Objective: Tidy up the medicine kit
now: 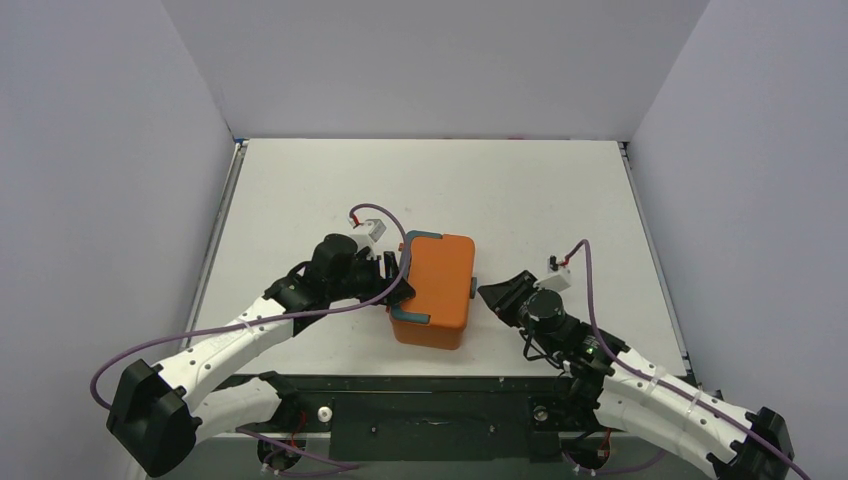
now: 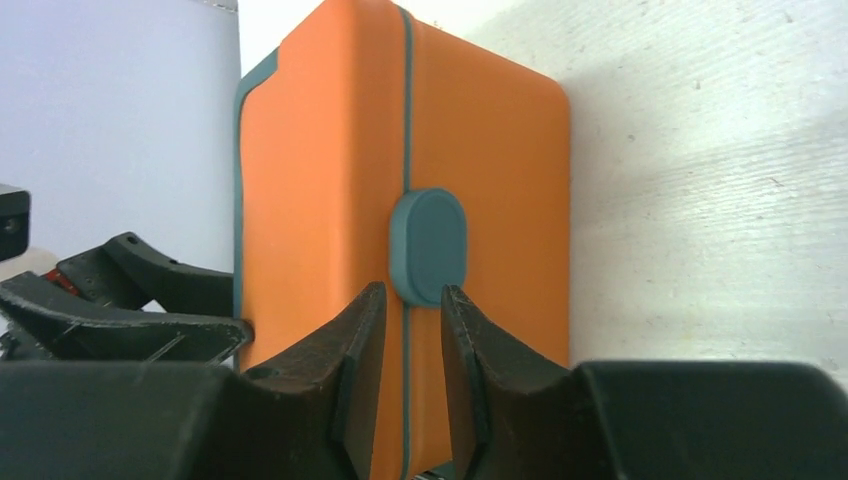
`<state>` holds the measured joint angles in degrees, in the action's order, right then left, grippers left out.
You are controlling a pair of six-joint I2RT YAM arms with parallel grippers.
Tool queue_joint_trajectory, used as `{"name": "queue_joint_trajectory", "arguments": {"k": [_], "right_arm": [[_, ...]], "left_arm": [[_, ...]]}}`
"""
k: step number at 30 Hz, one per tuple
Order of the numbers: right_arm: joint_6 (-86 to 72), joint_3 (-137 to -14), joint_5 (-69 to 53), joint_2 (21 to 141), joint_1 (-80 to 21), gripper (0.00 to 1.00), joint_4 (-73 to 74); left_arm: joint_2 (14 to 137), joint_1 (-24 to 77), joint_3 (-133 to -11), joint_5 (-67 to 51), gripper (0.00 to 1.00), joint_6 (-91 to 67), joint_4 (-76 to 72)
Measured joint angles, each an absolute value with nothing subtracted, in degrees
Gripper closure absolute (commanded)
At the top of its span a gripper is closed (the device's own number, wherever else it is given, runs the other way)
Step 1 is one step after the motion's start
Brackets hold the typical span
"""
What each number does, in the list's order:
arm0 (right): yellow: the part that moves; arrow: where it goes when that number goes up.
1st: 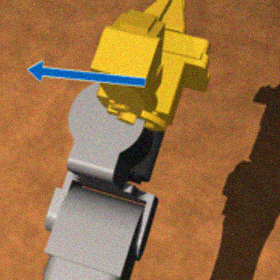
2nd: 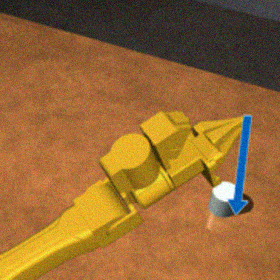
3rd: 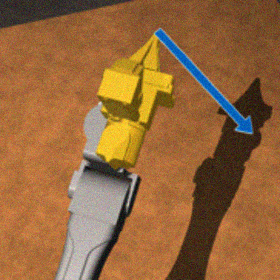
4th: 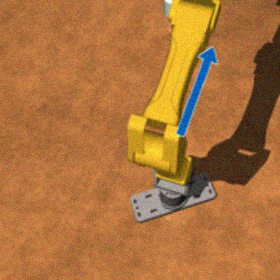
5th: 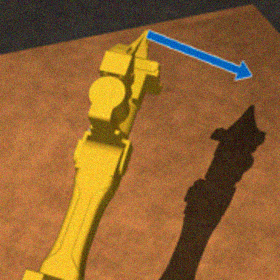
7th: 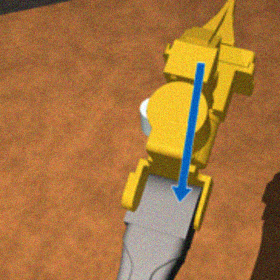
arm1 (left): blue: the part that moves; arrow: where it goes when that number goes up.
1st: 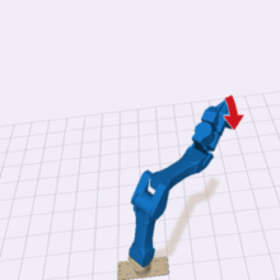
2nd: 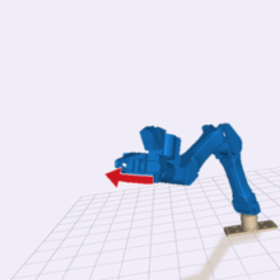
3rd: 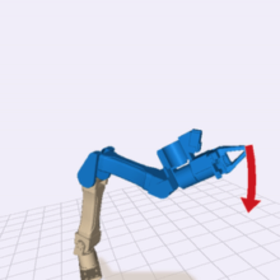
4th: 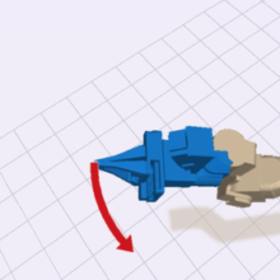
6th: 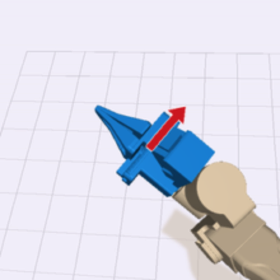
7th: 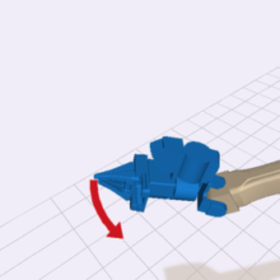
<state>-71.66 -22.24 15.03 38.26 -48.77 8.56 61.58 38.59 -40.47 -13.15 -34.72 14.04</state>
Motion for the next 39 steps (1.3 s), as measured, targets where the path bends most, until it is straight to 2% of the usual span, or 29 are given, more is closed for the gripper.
{"name": "queue_joint_trajectory", "arguments": {"k": [3, 5, 39], "right_arm": [[-72.1, -22.3, 16.1, 38.9, -48.6, 0.97, 10.2], [-72.6, -22.3, 16.6, 39.8, -48.3, 1.00, 10.9], [-72.1, -23.4, 14.6, 51.4, -45.3, 1.00, 2.3]], "left_arm": [[61.6, 38.6, -40.6, -13.1, 0.44, -34.5, 14.2], [61.6, 38.6, -40.7, -13.1, 0.44, -34.3, 14.3], [62.0, 38.6, -41.2, -13.3, 0.44, -34.0, 14.9]]}}
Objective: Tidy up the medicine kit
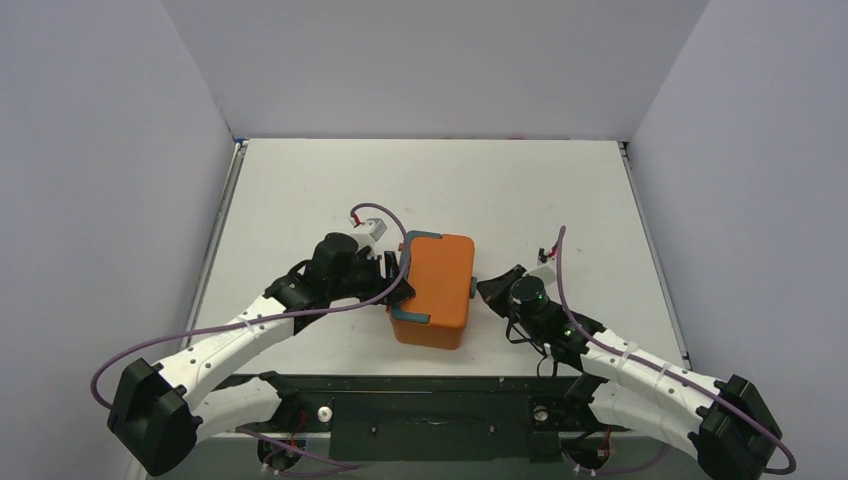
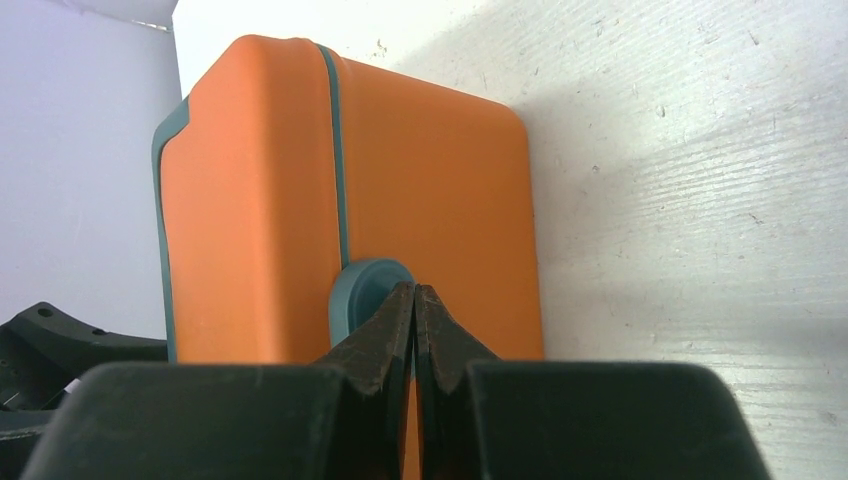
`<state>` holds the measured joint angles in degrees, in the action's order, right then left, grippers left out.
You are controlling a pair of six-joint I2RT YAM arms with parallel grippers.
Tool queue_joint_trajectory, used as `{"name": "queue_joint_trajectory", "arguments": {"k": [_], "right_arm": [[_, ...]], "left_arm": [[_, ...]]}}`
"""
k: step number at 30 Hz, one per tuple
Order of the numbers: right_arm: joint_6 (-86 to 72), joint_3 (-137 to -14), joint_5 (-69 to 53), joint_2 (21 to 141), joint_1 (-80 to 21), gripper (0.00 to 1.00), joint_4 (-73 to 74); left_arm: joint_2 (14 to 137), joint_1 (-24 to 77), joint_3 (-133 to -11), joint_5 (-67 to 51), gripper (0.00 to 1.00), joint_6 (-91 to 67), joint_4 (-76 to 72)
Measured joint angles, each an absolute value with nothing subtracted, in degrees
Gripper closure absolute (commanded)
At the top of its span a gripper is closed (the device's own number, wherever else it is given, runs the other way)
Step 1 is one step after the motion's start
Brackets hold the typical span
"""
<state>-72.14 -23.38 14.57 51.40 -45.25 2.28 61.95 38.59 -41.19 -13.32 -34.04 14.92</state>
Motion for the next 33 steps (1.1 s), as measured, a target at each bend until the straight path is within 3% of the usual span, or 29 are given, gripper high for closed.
{"name": "queue_joint_trajectory", "arguments": {"k": [20, 28, 33], "right_arm": [[-69.8, -23.0, 12.3, 51.5, -43.9, 1.00, 1.4], [-65.8, -23.4, 9.0, 48.8, -39.9, 0.82, 7.0], [-60.7, -26.4, 8.6, 48.9, -38.5, 0.64, 13.6]], "left_arm": [[61.6, 38.7, -41.2, -12.7, 0.43, -34.2, 15.3], [61.2, 39.5, -43.4, -9.2, 0.37, -33.0, 19.4], [61.5, 39.7, -46.8, -4.8, 0.31, -30.9, 25.5]]}}
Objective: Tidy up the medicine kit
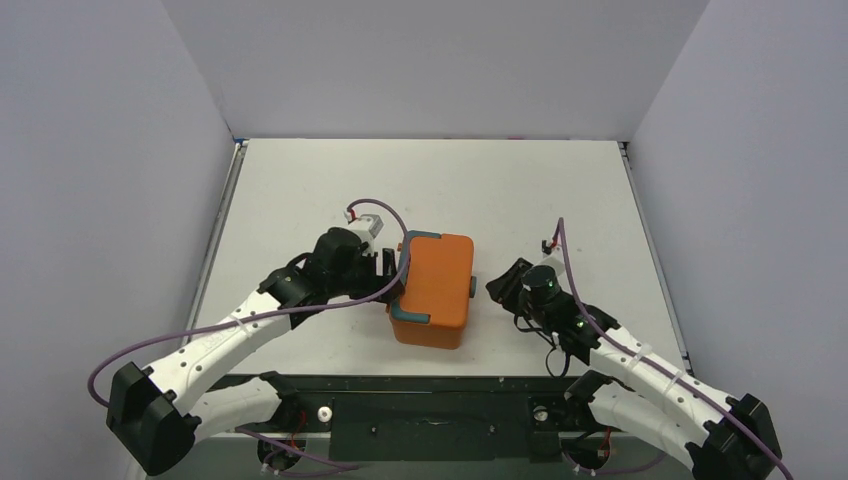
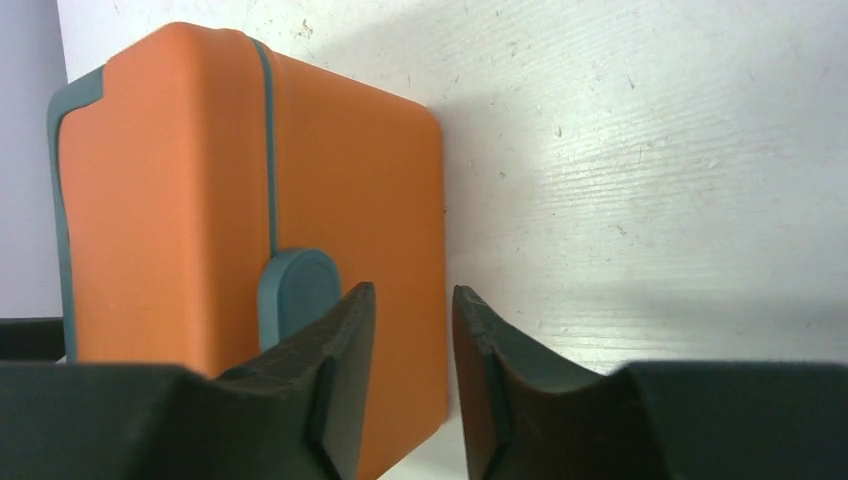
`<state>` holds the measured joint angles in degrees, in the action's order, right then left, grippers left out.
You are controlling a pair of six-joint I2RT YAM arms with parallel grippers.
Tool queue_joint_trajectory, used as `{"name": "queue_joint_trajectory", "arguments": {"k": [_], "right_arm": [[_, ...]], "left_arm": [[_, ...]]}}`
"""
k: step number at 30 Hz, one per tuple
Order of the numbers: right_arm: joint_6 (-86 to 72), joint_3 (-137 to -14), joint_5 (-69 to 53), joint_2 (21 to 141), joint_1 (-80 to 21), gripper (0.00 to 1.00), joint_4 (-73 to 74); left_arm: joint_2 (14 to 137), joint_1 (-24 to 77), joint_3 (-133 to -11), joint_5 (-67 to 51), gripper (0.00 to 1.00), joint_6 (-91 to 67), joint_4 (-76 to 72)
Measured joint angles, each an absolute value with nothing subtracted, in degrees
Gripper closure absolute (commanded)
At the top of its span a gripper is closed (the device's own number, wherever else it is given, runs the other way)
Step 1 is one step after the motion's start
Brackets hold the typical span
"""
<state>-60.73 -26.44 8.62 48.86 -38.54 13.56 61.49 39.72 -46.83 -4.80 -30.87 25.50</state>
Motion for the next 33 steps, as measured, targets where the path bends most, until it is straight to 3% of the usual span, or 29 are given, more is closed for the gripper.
{"name": "queue_joint_trajectory", "arguments": {"k": [6, 10, 11, 13, 33], "right_arm": [[-53.8, -31.6, 9.2, 48.8, -37.5, 0.51, 18.1], [-49.2, -34.5, 10.4, 48.6, -37.1, 0.32, 20.5], [-48.3, -35.0, 10.7, 48.5, -37.1, 0.23, 20.9], [-46.0, -36.4, 11.5, 48.1, -37.0, 0.19, 22.1], [-35.1, -42.1, 25.9, 37.0, -37.1, 0.16, 29.9]], "left_arm": [[61.1, 39.7, -51.4, 3.3, 0.29, -27.9, 34.0], [58.0, 39.7, -53.1, 7.7, 0.29, -26.5, 37.7], [56.8, 39.7, -53.5, 8.8, 0.29, -26.3, 38.4], [54.3, 39.7, -54.2, 10.4, 0.29, -25.8, 39.0], [38.3, 39.7, -52.9, 19.8, 0.29, -24.0, 40.6]]}}
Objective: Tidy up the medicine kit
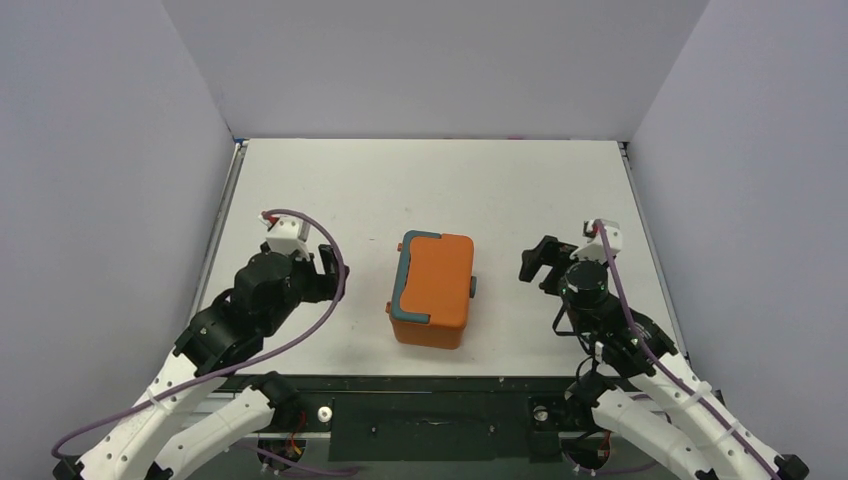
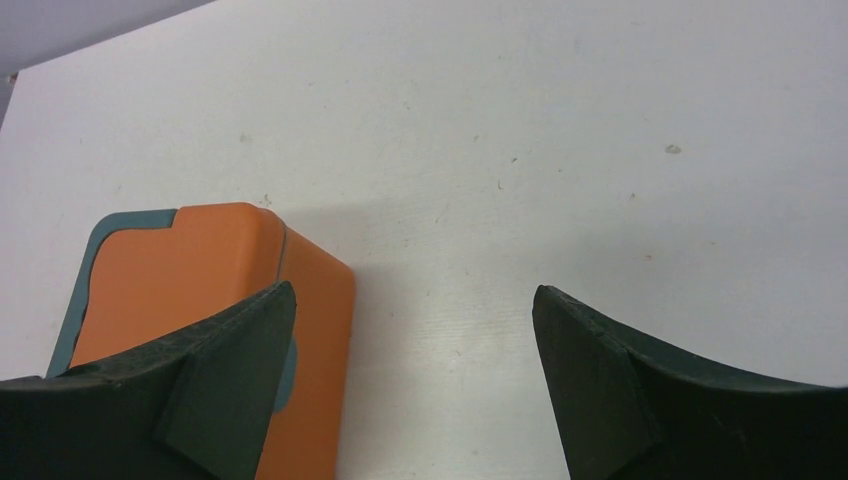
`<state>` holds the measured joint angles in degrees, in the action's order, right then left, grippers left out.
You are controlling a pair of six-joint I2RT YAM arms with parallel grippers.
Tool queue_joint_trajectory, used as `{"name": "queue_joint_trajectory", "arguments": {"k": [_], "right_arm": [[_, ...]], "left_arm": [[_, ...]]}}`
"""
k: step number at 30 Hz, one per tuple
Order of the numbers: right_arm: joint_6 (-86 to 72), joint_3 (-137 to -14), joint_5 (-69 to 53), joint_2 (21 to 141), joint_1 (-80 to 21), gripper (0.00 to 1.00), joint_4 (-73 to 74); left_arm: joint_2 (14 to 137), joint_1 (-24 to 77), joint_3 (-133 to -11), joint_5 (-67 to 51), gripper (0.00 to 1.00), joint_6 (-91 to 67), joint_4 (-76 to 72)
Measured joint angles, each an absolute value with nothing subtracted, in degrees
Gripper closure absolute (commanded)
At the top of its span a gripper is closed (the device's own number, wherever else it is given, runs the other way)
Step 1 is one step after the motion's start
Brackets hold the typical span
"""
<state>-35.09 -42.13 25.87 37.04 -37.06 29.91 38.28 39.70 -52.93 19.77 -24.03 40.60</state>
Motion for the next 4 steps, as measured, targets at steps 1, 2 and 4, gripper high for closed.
{"name": "queue_joint_trajectory", "arguments": {"k": [1, 2, 4], "right_arm": [[-34.9, -42.1, 26.4, 36.2, -37.1, 0.15, 30.1], [-34.7, -42.1, 26.7, 35.7, -37.0, 0.15, 30.2], [-34.1, -42.1, 26.8, 34.1, -37.1, 0.15, 30.2]], "left_arm": [[38.0, 39.7, -52.8, 19.9, 0.29, -24.3, 40.6], [37.9, 39.7, -52.8, 20.0, 0.29, -24.4, 40.6], [37.5, 39.7, -52.6, 20.2, 0.29, -24.9, 40.6]]}}
